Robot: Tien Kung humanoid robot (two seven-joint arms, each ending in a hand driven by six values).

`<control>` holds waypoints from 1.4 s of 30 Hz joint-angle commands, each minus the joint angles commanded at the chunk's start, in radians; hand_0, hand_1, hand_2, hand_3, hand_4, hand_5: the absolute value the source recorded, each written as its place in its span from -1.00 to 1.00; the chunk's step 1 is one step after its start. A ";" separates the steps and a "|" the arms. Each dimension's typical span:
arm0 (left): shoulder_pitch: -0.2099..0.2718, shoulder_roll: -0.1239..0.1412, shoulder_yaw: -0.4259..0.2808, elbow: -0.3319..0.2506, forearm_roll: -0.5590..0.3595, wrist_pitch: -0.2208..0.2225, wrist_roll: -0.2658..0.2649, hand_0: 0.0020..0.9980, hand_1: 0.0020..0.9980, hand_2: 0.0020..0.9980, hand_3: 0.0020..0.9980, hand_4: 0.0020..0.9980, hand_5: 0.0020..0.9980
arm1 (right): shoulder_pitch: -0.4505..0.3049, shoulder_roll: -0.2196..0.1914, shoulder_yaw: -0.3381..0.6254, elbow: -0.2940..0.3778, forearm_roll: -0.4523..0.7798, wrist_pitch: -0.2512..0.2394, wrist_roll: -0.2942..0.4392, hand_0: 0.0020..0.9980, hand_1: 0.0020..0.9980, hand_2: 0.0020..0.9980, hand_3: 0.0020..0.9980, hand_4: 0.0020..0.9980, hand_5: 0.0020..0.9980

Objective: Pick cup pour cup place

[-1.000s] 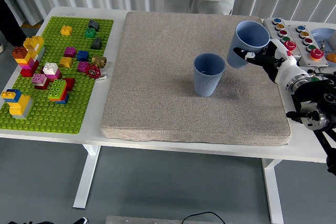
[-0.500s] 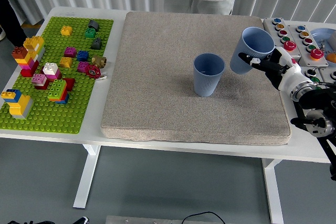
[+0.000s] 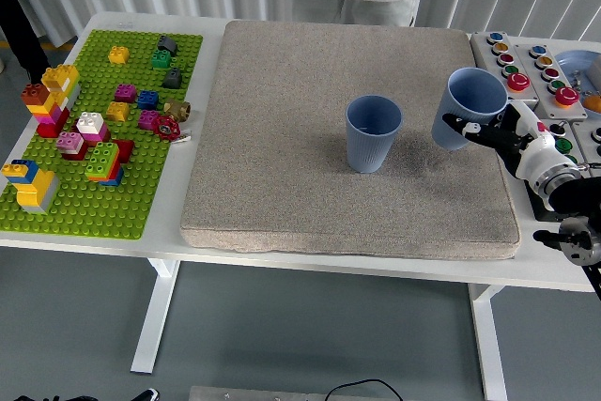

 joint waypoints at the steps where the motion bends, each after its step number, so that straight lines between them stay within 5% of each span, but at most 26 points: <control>1: 0.001 0.000 0.000 0.000 -0.001 0.000 0.000 0.60 0.71 0.74 0.59 0.00 1.00 | -0.008 -0.001 0.000 0.007 -0.019 -0.009 -0.002 0.78 0.59 0.49 0.51 0.45 -0.45; 42: -0.002 -0.004 -0.004 -0.001 0.009 0.000 0.001 0.60 0.71 0.74 0.59 0.00 1.00 | -0.032 0.013 -0.043 -0.020 -0.089 -0.028 -0.002 0.78 0.60 0.49 0.51 0.45 -0.43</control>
